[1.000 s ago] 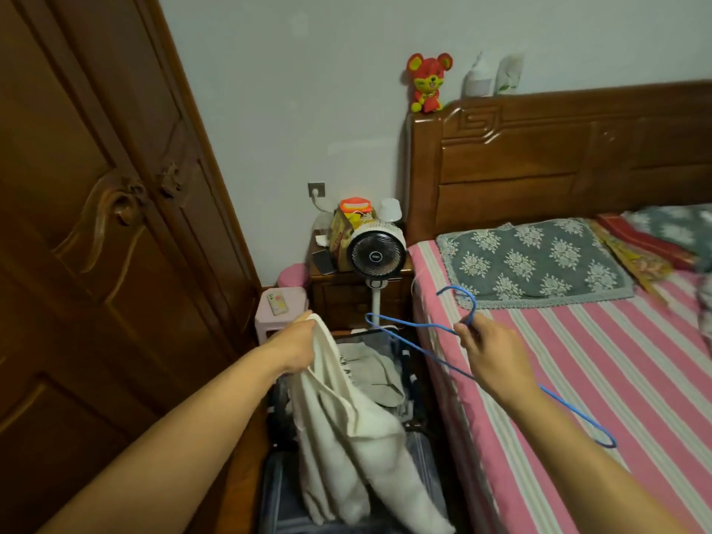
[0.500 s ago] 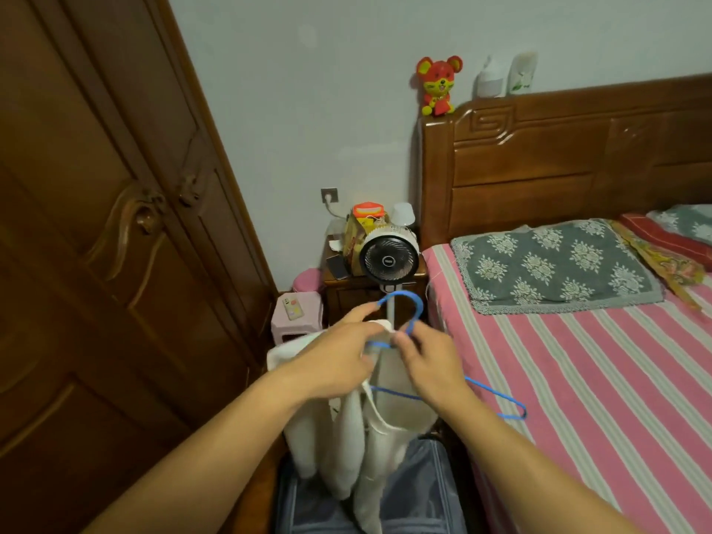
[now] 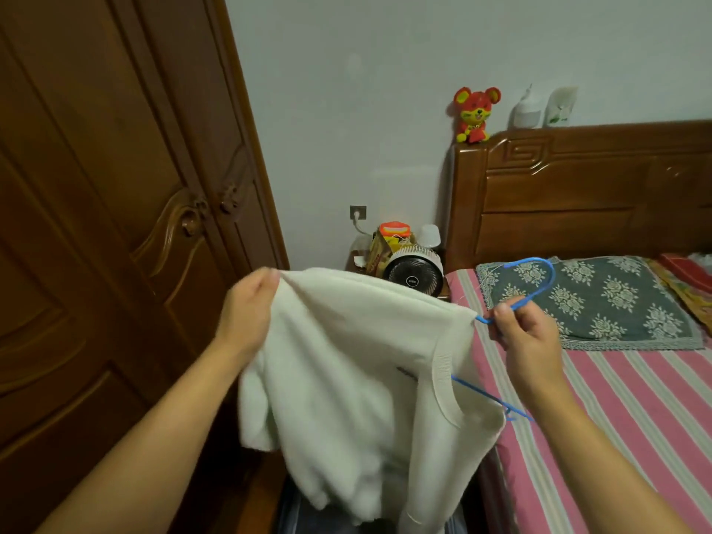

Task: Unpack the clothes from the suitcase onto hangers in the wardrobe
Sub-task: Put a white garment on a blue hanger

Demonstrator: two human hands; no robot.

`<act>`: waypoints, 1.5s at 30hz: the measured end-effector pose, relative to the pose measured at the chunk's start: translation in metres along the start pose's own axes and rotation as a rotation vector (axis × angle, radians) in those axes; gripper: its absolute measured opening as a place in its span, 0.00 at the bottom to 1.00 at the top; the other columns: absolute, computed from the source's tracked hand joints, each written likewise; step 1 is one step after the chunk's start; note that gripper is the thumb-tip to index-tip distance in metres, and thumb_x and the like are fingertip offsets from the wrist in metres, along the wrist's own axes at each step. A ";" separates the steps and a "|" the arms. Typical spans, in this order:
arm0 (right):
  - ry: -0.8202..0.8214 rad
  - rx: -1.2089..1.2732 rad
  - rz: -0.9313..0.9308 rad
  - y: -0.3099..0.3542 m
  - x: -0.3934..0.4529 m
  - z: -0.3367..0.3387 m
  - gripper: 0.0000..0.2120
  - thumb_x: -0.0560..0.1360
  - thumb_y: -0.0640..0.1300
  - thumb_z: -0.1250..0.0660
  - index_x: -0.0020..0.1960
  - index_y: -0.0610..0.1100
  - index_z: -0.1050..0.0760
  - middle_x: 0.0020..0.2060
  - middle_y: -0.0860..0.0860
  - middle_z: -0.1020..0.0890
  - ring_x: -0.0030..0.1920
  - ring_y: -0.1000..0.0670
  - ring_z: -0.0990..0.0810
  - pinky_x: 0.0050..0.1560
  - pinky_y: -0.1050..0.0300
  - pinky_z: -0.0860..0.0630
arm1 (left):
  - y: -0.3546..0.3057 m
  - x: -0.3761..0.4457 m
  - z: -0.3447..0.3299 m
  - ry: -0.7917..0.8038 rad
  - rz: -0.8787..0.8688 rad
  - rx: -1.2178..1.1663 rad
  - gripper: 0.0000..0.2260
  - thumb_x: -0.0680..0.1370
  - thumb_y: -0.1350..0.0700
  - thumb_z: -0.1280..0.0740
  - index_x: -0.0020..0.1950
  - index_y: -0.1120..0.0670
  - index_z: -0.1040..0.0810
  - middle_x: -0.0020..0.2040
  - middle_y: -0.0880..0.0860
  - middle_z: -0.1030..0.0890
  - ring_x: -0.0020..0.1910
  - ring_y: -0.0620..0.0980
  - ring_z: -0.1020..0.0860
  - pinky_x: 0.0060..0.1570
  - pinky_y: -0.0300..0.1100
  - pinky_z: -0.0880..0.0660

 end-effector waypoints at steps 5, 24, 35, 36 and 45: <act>-0.037 0.070 0.040 0.009 -0.008 -0.011 0.14 0.81 0.35 0.38 0.37 0.43 0.26 0.26 0.53 0.25 0.27 0.58 0.31 0.31 0.66 0.34 | -0.063 0.015 0.009 0.045 -0.220 0.188 0.10 0.83 0.52 0.41 0.49 0.54 0.23 0.47 0.49 0.24 0.47 0.44 0.26 0.50 0.46 0.30; 0.095 -0.356 0.378 0.007 -0.044 -0.067 0.05 0.76 0.44 0.39 0.45 0.45 0.26 0.41 0.54 0.25 0.43 0.52 0.25 0.44 0.50 0.27 | -0.088 -0.032 -0.070 0.350 -0.251 0.668 0.14 0.85 0.43 0.48 0.46 0.49 0.32 0.45 0.56 0.20 0.47 0.63 0.23 0.45 0.55 0.26; 0.783 -0.855 0.533 -0.060 -0.058 -0.099 0.09 0.71 0.53 0.31 0.39 0.53 0.30 0.37 0.57 0.27 0.47 0.53 0.29 0.72 0.47 0.40 | -0.086 -0.008 0.004 0.202 -0.410 0.495 0.20 0.81 0.38 0.45 0.47 0.52 0.24 0.35 0.50 0.22 0.38 0.55 0.22 0.40 0.54 0.24; 0.761 -0.924 0.587 -0.064 -0.047 -0.083 0.07 0.70 0.52 0.31 0.40 0.54 0.30 0.37 0.58 0.27 0.46 0.51 0.29 0.68 0.46 0.37 | -0.075 -0.004 0.019 0.204 -0.417 0.514 0.20 0.81 0.37 0.46 0.47 0.51 0.25 0.35 0.49 0.22 0.38 0.55 0.21 0.40 0.54 0.24; 0.588 -0.839 0.838 0.030 0.000 -0.084 0.14 0.67 0.27 0.33 0.48 0.42 0.27 0.49 0.46 0.25 0.48 0.42 0.27 0.45 0.46 0.27 | -0.029 -0.017 0.034 0.314 -0.609 0.996 0.24 0.82 0.36 0.57 0.52 0.47 0.26 0.43 0.47 0.18 0.43 0.53 0.18 0.35 0.47 0.25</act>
Point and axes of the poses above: each hand's wrist, its own x-axis towards the middle knuckle, its own z-axis out of the back of the hand, y = z × x, the point moved 7 cm from there along x, towards the middle knuckle
